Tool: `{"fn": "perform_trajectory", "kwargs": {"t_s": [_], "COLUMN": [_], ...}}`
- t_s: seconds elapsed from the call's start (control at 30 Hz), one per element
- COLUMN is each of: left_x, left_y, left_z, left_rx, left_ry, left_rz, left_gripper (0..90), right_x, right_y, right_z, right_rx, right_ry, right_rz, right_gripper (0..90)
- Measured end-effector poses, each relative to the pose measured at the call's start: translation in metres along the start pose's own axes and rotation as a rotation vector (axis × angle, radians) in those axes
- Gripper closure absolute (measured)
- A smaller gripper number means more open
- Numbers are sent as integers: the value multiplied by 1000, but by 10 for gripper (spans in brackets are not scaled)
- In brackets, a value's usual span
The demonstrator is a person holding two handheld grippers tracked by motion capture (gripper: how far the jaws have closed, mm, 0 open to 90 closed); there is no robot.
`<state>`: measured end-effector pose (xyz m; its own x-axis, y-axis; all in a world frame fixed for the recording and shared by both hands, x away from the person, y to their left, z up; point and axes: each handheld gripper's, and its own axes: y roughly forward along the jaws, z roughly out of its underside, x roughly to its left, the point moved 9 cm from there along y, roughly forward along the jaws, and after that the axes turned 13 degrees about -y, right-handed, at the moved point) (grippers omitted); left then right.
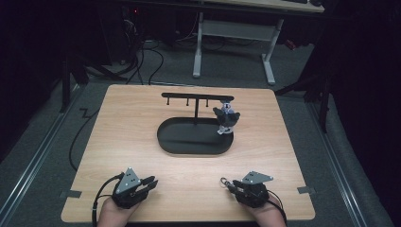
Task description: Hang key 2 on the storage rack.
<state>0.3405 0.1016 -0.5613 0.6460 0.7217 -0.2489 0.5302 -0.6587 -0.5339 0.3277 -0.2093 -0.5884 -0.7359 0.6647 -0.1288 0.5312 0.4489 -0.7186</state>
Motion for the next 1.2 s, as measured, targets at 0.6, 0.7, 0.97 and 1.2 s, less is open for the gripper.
{"fn": "perform_trajectory", "kwargs": {"t_s": [0.6, 0.7, 0.97, 1.2], "left_x": [1, 2, 3, 2], "left_y": [-2, -4, -7, -6], "left_z": [0, -1, -3, -1], "left_rx": [-2, -8, -18, -10], "left_ry": [-3, -3, -5, -3], "left_rz": [12, 14, 20, 26], "left_gripper": [752, 751, 747, 743], "right_x": [-2, 0, 4, 2], "right_y": [16, 18, 25, 20], "right_z": [-18, -22, -32, -32], "right_rx": [87, 107, 141, 139], "right_ry": [-91, -113, -144, -135], "right_rz": [-36, -39, -43, -30], "right_gripper": [606, 585, 636, 752]}}
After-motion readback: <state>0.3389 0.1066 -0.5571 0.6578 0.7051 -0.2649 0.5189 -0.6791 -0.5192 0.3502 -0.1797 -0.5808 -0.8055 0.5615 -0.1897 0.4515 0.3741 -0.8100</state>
